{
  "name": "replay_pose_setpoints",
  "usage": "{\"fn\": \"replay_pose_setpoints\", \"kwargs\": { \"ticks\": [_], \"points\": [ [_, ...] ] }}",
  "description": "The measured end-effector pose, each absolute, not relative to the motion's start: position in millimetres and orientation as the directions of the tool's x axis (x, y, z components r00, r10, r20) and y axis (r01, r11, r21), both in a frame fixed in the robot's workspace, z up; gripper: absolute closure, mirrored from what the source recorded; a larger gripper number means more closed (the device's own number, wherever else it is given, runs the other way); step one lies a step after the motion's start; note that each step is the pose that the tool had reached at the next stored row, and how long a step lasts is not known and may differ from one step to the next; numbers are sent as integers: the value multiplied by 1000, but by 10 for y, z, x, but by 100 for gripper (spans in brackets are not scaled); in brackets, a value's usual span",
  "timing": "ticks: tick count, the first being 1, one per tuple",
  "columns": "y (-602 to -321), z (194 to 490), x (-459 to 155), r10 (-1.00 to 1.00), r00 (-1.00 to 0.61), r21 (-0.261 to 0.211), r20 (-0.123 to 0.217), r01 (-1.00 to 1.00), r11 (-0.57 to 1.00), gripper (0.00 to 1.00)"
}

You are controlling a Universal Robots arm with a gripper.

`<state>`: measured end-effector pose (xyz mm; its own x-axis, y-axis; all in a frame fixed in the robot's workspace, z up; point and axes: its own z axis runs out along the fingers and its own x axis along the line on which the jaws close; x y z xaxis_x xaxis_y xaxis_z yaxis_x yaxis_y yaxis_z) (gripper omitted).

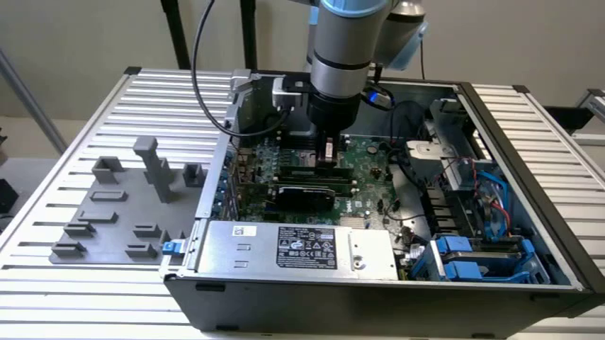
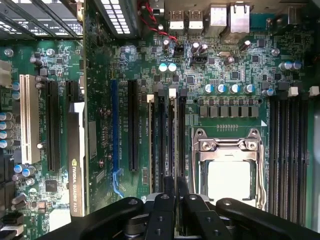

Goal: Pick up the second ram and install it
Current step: 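Insert the second ram into the second slot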

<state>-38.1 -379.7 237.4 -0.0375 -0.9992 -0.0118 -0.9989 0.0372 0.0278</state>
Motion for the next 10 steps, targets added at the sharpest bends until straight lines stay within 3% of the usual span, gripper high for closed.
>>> {"fn": "replay_pose_setpoints", "kwargs": {
  "ticks": [10],
  "points": [
    [-3816,2351,-382,-999,-34,28,-14,-999,34,100]
  ]
}}
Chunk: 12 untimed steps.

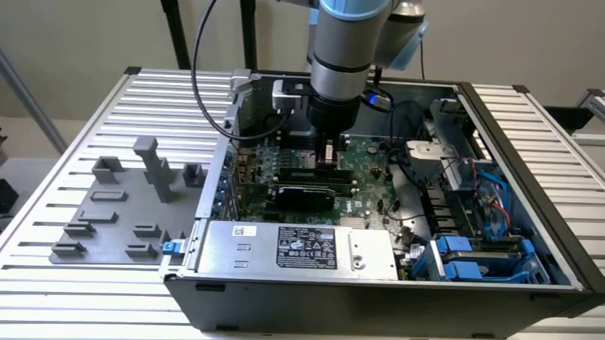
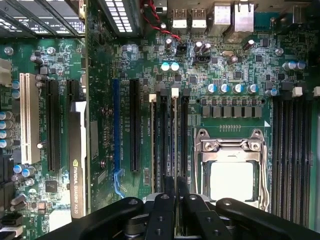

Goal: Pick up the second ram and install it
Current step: 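Insert the second ram into the second slot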

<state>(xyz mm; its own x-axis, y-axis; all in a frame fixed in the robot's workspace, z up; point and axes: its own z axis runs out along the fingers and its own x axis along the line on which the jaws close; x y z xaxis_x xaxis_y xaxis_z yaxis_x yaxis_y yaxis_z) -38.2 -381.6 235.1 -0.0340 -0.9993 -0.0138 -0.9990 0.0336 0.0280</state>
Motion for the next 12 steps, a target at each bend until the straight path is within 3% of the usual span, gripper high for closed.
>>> {"fn": "replay_pose_setpoints", "kwargs": {
  "ticks": [12],
  "points": [
    [-3816,2322,-382,-999,-34,30,-14,-999,34,100]
  ]
}}
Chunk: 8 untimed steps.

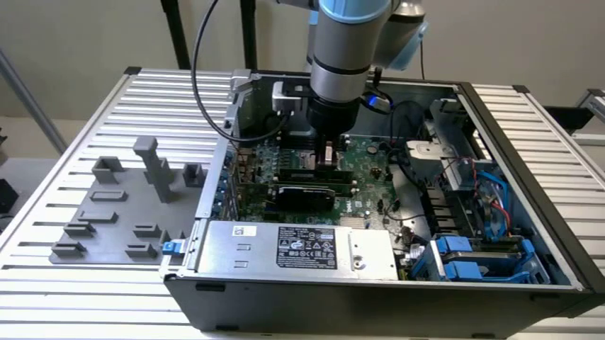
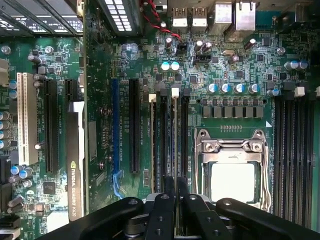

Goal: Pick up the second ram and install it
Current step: 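Insert the second ram into the second slot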

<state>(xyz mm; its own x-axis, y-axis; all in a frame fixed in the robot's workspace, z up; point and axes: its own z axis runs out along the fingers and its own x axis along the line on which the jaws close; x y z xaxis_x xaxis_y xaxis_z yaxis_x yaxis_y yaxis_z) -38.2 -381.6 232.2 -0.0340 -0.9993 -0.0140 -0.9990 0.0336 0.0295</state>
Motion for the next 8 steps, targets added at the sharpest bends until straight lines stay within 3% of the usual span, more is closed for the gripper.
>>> {"fn": "replay_pose_setpoints", "kwargs": {
  "ticks": [8],
  "points": [
    [-3816,2311,-381,-999,-34,35,-14,-999,34,100]
  ]
}}
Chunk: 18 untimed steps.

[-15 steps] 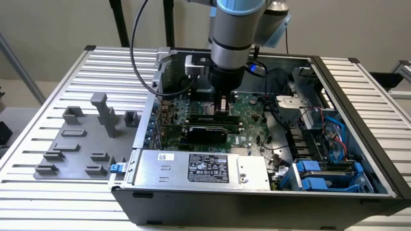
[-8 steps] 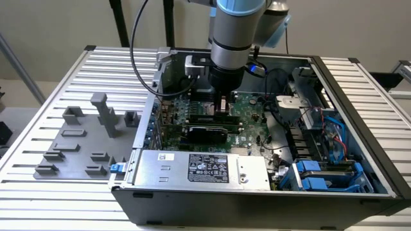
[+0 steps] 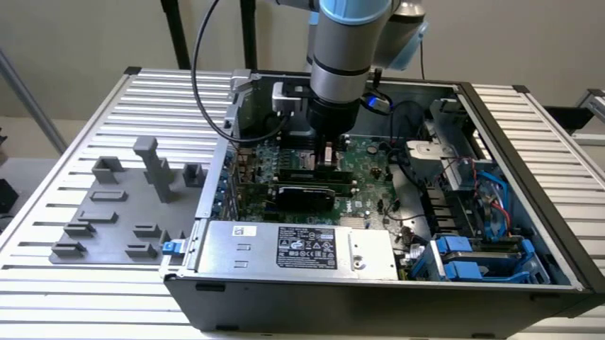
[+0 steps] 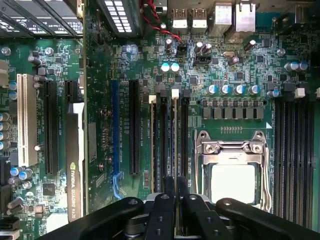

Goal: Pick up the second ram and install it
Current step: 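Insert the second ram into the second slot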

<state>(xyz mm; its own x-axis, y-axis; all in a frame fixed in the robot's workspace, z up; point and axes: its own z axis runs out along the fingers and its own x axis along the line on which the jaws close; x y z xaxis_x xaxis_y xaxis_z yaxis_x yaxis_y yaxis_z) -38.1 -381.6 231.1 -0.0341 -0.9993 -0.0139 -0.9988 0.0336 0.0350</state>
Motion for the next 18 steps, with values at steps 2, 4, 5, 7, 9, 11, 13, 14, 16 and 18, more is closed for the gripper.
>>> {"fn": "replay_pose_setpoints", "kwargs": {
  "ticks": [2,4,5,7,9,11,13,14,16,18],
  "points": [
    [-3816,2309,-379,-999,-34,35,-14,-999,34,100],
    [-3815,2306,-379,-999,-34,35,-14,-999,34,100],
    [-3815,2305,-379,-999,-34,35,-14,-999,34,100],
    [-3813,2304,-378,-999,-34,35,-14,-999,33,100],
    [-3811,2302,-378,-999,-34,35,-14,-999,33,100],
    [-3809,2301,-378,-999,-34,35,-14,-999,34,100],
    [-3806,2298,-377,-999,-34,35,-14,-999,34,100],
    [-3806,2296,-377,-999,-34,35,-14,-999,34,100],
    [-3806,2290,-377,-999,-34,35,-14,-999,34,100],
    [-3805,2283,-377,-999,-34,35,-14,-999,33,100]
  ]
}}
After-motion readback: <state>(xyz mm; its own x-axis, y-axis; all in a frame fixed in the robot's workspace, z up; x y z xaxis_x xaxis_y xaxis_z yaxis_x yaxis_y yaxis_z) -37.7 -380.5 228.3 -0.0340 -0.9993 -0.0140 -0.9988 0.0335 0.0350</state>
